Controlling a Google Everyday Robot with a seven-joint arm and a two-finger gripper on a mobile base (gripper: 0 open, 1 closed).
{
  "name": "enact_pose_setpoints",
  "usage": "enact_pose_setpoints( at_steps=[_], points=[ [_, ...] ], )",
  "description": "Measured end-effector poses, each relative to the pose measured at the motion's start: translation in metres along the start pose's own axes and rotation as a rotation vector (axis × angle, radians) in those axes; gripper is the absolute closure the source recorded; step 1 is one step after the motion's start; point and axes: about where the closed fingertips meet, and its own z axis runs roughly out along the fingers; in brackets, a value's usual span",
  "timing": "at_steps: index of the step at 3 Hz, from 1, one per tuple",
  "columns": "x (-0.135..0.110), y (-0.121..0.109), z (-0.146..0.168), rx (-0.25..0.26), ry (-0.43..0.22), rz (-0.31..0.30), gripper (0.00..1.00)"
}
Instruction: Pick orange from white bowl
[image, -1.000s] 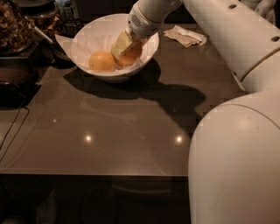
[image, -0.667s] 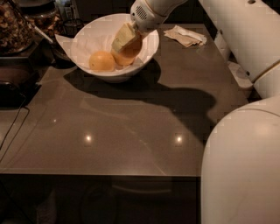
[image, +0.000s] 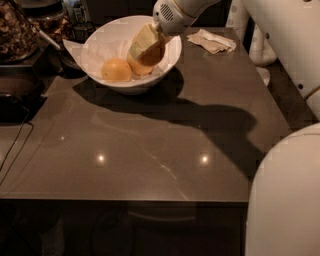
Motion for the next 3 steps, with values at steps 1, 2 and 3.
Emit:
enact_pose_setpoints(
  at_steps=[1,2,3],
  points=[
    [0.017,0.023,-0.025,-0.027,-0.022,0.001,1.00],
    [0.034,0.040,-0.045,-0.080,-0.046,-0.024,1.00],
    [0.036,0.040,-0.047,-0.083,-0.052,-0.025,1.00]
  ],
)
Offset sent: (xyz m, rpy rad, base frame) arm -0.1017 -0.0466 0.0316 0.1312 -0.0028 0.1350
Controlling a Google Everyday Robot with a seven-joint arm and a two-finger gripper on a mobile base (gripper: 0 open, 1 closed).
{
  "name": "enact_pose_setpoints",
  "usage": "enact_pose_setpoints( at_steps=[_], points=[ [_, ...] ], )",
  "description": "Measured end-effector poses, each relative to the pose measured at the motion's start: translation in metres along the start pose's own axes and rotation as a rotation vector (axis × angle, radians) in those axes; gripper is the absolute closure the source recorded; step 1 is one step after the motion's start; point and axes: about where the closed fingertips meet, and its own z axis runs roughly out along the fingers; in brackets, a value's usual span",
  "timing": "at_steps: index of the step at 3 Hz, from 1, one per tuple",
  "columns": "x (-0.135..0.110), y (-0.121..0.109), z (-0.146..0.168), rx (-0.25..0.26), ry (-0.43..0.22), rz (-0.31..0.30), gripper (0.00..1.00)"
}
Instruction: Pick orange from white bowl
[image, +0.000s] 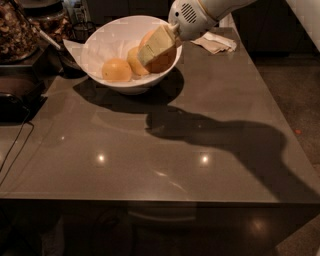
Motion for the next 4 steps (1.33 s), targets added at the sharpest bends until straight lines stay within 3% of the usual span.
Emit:
enact_pose_setpoints(
  at_steps=[2,3,4],
  points=[
    [0.002,0.049,0.003,-0.052,0.014,0.014,1.00],
    [0.005,0.090,0.004,-0.099,0.042,0.050,1.00],
    [0.005,0.090,0.004,-0.099,0.043,0.050,1.00]
  ],
)
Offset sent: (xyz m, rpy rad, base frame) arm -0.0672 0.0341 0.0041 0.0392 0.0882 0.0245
